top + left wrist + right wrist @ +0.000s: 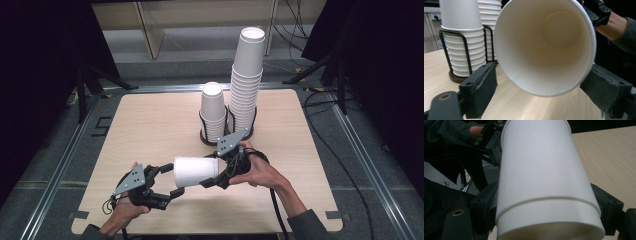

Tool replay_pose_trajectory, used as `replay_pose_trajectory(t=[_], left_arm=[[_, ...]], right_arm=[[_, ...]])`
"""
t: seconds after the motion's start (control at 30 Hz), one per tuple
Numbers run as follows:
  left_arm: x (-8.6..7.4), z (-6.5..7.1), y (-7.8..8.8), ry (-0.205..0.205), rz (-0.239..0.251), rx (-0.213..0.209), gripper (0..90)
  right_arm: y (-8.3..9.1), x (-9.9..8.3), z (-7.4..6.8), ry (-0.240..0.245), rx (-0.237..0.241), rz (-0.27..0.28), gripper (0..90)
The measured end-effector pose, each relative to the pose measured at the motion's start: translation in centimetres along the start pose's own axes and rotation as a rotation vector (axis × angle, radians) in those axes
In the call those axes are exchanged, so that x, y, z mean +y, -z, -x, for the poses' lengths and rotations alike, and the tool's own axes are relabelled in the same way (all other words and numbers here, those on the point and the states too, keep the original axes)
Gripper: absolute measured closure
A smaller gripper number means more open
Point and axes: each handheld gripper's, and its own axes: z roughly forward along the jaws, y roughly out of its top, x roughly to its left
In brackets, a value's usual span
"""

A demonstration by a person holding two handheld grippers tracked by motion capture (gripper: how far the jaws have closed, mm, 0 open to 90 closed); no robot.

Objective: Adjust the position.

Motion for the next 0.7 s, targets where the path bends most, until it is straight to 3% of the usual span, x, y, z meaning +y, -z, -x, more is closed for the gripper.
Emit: replay_pose_trajectory(t=[0.03, 0.07, 0.2, 0.37, 0.63, 0.67, 0.7], left_arm=[[0.0, 0.1, -0.1, -0.001, -0.001, -0.003, 13.8], [0.0, 0.1, -0.2, -0.001, 0.001, -0.009, 13.5], [0.0, 0.2, -0.3, -0.011, -0.005, -0.013, 11.5], [-0.1, 0.2, -0.4, -0.008, -0.008, 0.014, 0.0], [-0.2, 0.6, -0.7, -0.079, -0.025, 0.007, 0.0], [-0.2, 0.7, -0.7, -0.082, -0.024, 0.006, 0.0], [-0.2, 0.7, -0.8, -0.091, -0.018, 0.003, 0.0]], right_arm=[[-0.1, 0.0, -0.2, -0.026, 0.010, -0.011, 22.3], [-0.4, 0.0, -0.1, 0.001, 0.010, -0.005, 22.3], [-1.0, 0.0, -0.2, 0.009, 0.027, -0.013, 22.3], [-1.4, -0.1, -0.3, 0.002, 0.048, -0.029, 22.3], [-2.1, -0.1, -0.4, 0.028, 0.056, -0.042, 22.2], [-2.1, -0.2, -0.5, 0.013, 0.061, -0.050, 22.2], [-2.3, -0.2, -0.4, 0.032, 0.062, -0.046, 22.2]])
